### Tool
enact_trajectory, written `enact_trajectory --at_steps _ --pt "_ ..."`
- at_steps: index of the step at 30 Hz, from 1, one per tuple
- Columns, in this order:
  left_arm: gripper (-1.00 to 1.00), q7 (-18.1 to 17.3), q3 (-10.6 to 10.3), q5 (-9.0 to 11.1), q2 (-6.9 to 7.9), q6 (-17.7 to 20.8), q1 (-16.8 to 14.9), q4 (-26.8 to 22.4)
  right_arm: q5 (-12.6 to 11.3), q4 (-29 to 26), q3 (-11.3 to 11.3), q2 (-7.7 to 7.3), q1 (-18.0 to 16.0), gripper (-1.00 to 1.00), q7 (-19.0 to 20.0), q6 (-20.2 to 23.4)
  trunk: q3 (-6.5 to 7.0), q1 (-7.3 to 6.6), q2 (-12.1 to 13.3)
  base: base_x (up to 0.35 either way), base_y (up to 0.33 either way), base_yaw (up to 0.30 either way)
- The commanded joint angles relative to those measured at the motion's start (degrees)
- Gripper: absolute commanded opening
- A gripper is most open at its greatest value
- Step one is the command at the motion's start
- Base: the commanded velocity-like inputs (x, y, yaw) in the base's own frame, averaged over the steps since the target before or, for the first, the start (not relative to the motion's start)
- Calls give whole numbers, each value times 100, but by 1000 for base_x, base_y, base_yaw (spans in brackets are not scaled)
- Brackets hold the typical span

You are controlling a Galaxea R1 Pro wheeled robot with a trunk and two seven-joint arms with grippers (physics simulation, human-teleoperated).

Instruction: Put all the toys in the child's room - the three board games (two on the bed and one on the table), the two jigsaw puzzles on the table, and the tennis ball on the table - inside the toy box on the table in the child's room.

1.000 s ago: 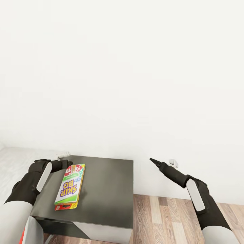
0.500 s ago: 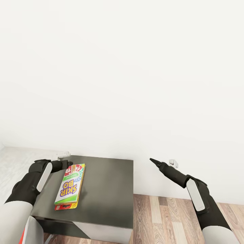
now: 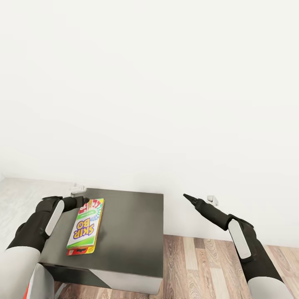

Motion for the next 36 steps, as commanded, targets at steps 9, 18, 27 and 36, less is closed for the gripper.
enact_trajectory --at_steps 9,18,27,36 --pt "100 1 6 17 -3 -19 -4 67 -16 5 -11 1 -5 100 9 42 -95 3 -12 0 0 0" --pt "100 1 6 17 -2 -24 -4 75 -14 15 -11 1 -5 100 15 42 -179 3 -12 0 0 0" --pt "100 -7 6 17 -1 -24 -4 76 -14 16 -14 1 -5 100 15 42 -263 3 -12 0 0 0" --pt "100 -8 6 17 -6 -24 -4 76 -14 45 -18 1 -5 100 15 42 -347 3 -12 0 0 0"
